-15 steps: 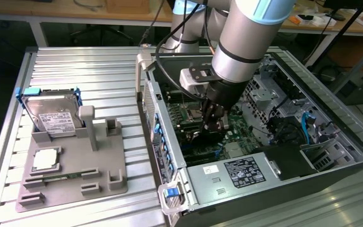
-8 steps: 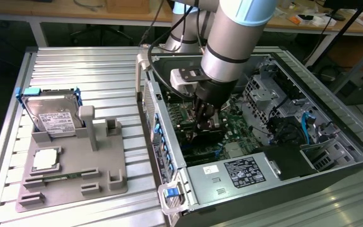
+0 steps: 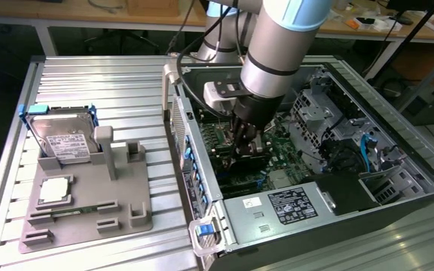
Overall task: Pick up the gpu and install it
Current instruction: 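Press down on the gpu until it lock into place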
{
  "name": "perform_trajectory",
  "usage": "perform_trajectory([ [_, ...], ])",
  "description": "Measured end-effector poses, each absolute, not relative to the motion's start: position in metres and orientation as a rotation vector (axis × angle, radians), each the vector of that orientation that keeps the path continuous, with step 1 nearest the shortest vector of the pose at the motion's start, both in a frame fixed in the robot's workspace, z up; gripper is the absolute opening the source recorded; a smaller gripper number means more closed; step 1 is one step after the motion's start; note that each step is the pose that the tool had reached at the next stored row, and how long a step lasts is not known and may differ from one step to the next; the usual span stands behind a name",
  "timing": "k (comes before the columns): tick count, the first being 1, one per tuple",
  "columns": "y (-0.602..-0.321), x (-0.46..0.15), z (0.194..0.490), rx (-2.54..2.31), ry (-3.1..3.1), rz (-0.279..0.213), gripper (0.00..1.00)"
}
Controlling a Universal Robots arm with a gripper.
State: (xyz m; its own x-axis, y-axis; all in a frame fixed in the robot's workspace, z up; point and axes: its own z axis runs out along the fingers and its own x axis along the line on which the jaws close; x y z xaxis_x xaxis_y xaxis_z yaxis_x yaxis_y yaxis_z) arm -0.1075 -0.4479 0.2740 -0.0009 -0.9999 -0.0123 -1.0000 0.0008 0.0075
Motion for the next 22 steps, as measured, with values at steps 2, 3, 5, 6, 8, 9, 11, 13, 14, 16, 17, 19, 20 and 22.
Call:
perform_trajectory([
  [2, -0.448, -0.108, 0.279, -2.219, 2.221, 0.021, 0.11],
  [3, -0.448, -0.108, 0.281, -2.219, 2.221, 0.021, 0.11],
  [5, -0.448, -0.110, 0.283, -2.219, 2.221, 0.021, 0.11],
  [6, -0.448, -0.112, 0.283, -2.219, 2.221, 0.021, 0.11],
  [8, -0.448, -0.117, 0.283, -2.219, 2.221, 0.021, 0.11],
  [9, -0.448, -0.120, 0.283, -2.219, 2.221, 0.021, 0.11],
  [11, -0.448, -0.125, 0.283, -2.219, 2.221, 0.021, 0.11],
  [13, -0.448, -0.128, 0.285, -2.219, 2.221, 0.022, 0.11],
  [14, -0.448, -0.130, 0.285, -2.220, 2.222, 0.023, 0.11],
  [16, -0.448, -0.132, 0.288, -2.224, 2.226, 0.033, 0.11],
  [17, -0.448, -0.132, 0.290, -2.228, 2.230, 0.042, 0.11],
  [19, -0.448, -0.133, 0.294, -2.231, 2.234, 0.051, 0.11],
  [20, -0.448, -0.133, 0.296, -2.233, 2.235, 0.054, 0.11],
  [22, -0.448, -0.134, 0.298, -2.236, 2.238, 0.061, 0.11],
])
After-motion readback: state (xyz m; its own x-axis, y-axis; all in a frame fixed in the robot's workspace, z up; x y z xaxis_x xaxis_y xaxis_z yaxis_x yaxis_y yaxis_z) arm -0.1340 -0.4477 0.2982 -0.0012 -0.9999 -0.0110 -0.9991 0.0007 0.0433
